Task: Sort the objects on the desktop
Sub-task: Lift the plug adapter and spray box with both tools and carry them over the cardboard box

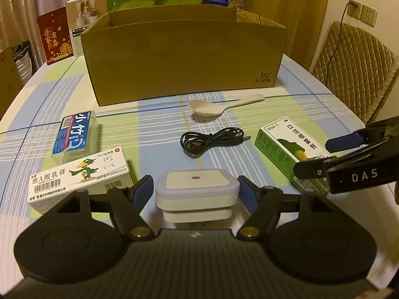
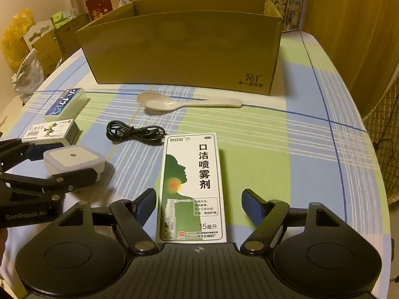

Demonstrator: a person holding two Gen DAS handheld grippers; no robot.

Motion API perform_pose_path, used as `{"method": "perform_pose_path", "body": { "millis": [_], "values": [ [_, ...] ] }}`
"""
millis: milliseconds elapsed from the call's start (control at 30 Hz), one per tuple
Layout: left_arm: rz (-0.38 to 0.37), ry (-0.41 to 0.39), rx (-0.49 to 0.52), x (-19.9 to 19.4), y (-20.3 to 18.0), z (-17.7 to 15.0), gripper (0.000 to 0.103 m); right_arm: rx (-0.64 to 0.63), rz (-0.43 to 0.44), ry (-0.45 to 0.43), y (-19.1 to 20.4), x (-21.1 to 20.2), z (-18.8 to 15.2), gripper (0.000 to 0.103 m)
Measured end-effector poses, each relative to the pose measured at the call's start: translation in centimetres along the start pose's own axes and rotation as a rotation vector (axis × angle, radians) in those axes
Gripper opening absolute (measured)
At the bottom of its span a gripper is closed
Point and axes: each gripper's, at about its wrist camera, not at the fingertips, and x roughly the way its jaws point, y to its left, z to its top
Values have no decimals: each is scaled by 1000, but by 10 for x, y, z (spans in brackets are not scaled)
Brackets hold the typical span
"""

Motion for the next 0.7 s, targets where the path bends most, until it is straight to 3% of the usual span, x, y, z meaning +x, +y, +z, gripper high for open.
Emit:
{"method": "perform_pose_path", "body": {
  "millis": [267,500,533,600,700],
  "values": [
    [1,23,3,5,0,-1,61,-15,16,15,4,12,3,73],
    [9,25,-3,4,2,0,60,16,13,25,0,20,6,72],
    [9,25,-3,4,2,0,60,11,13,27,0,21,5,70],
    [5,24,-4,4,2,0,60,-2,11,33,3,21,6,54],
    [6,17,-3,2,3,1,60,-9,-2,30,5,19,6,53]
  ]
}}
